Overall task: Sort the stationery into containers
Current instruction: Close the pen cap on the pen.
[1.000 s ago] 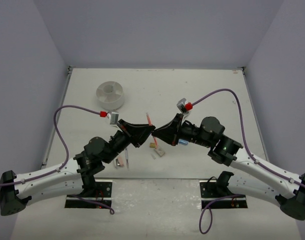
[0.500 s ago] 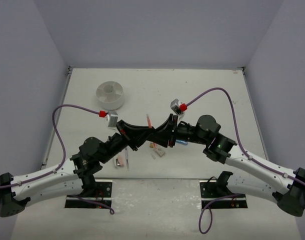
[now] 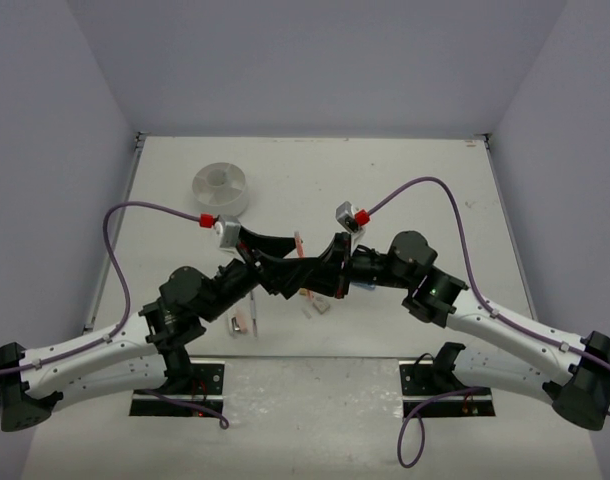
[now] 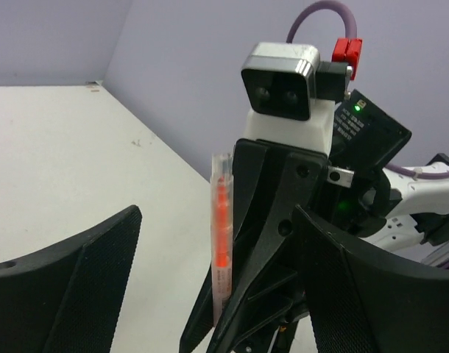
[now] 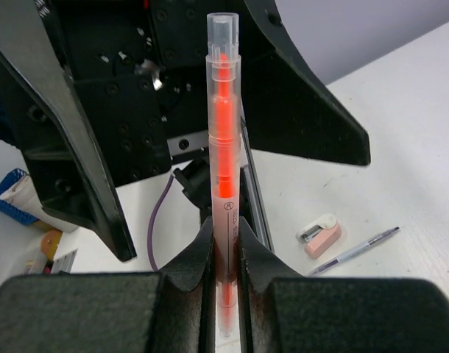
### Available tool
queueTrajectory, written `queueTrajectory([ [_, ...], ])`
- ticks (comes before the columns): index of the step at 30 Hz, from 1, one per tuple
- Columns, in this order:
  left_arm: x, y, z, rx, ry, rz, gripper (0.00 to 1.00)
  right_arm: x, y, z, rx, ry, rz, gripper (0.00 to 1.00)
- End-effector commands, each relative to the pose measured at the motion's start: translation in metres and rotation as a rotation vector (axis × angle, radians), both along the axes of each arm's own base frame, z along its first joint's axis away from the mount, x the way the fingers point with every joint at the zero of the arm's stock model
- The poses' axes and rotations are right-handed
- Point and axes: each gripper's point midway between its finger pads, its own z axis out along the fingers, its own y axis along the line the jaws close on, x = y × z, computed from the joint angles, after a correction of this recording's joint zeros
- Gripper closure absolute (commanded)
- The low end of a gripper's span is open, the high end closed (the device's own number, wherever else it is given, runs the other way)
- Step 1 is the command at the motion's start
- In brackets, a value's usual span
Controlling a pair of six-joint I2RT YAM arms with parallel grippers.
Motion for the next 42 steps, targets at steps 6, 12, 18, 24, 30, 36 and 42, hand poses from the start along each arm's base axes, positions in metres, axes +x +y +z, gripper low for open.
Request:
queueTrajectory([
  [6,0.021,0.009,0.04,0.026,-0.026,0.132,0.27,-0.005,-0.001,0.001,0.022,-0.035,0.022,1.0],
  [12,0.019,0.002,0.037,0.035,-0.011,0.101,0.41,-0.003,-0.004,0.004,0.024,-0.042,0.0,1.0],
  [18,0.011,0.001,0.039,0.017,-0.006,0.058,0.59,-0.003,-0.007,0.008,0.03,-0.053,-0.017,1.0],
  [24,0.006,-0.002,0.037,0.012,0.006,0.028,0.91,-0.001,-0.008,0.015,0.033,-0.066,-0.027,1.0],
  [30,-0.005,-0.019,0.017,0.032,0.04,-0.072,1.0,0.018,-0.011,0.029,0.018,-0.072,-0.138,1.0],
  [36,-0.018,-0.045,-0.019,0.086,0.14,-0.193,1.0,0.059,-0.02,0.062,0.011,-0.108,-0.331,1.0],
  [42,-0.038,-0.054,-0.059,0.11,0.232,-0.312,1.0,0.091,-0.035,0.129,0.068,-0.202,-0.429,1.0],
])
